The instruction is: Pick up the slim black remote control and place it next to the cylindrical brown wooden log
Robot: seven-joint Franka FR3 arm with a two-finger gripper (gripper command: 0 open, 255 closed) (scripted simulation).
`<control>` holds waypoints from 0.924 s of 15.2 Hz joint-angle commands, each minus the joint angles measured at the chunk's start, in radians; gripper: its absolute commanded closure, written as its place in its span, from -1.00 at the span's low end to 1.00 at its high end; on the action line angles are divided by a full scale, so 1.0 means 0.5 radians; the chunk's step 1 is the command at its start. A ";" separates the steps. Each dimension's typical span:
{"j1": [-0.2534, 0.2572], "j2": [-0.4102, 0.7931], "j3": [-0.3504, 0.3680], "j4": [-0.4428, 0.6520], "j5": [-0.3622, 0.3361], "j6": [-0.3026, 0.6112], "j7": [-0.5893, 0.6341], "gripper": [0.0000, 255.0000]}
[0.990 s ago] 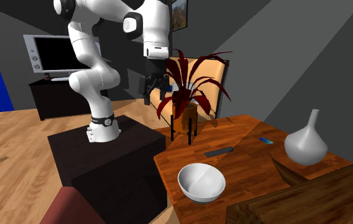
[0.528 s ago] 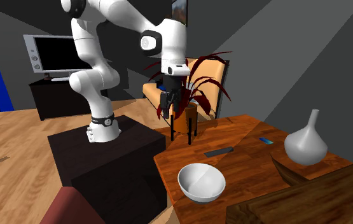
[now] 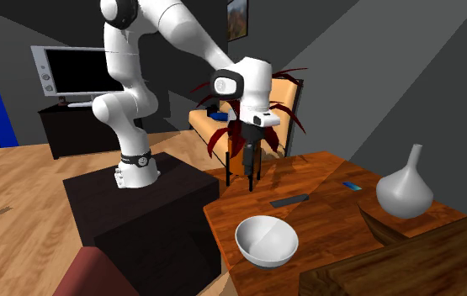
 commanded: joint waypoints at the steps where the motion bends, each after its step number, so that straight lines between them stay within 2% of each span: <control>1: 0.034 0.122 0.032 0.059 -0.010 0.061 -0.015 -1.00; 14: 0.270 0.930 0.165 0.622 -0.173 0.276 -0.129 -1.00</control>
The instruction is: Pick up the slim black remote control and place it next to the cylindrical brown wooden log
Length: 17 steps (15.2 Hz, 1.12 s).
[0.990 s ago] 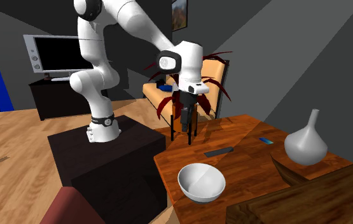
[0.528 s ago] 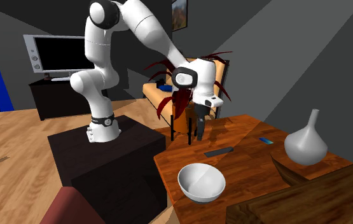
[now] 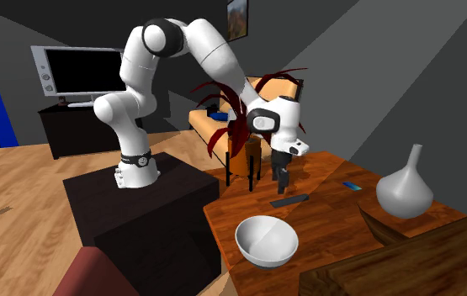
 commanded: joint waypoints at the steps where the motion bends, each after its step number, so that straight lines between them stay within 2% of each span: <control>1: 0.039 0.111 0.016 0.088 -0.027 0.020 -0.025 -1.00; 10: 0.253 0.639 0.071 0.589 -0.144 0.025 -0.131 -1.00; 17: 0.286 0.796 0.040 0.655 -0.168 0.118 -0.118 -1.00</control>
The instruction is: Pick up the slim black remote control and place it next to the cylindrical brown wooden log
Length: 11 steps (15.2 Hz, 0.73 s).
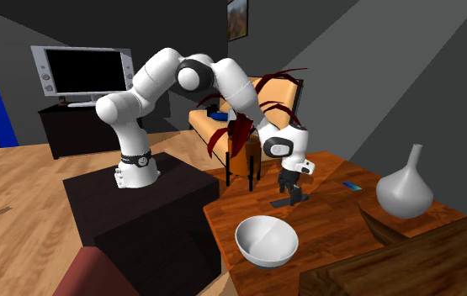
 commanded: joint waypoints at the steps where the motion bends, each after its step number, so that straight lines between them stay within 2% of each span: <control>1: 0.007 0.037 -0.008 0.013 -0.006 0.025 0.003 -1.00; 8: 0.007 0.037 -0.008 0.013 -0.006 0.024 0.002 -1.00; 9: 0.007 0.037 -0.008 0.013 -0.006 0.024 0.002 1.00; 11: 0.007 0.037 -0.008 0.013 -0.006 0.024 0.002 1.00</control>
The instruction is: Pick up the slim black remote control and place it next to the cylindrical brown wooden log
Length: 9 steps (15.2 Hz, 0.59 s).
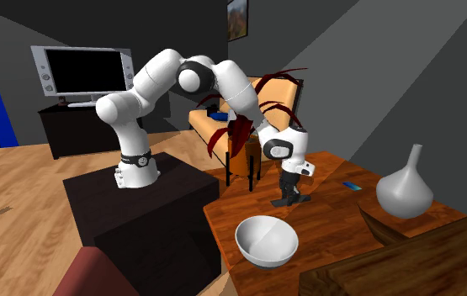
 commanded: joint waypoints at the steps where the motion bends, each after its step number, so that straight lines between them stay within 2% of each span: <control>1: 0.002 0.003 0.003 -0.004 0.001 -0.002 0.000 1.00; 9: -0.005 -0.043 0.011 -0.029 0.006 -0.023 -0.001 1.00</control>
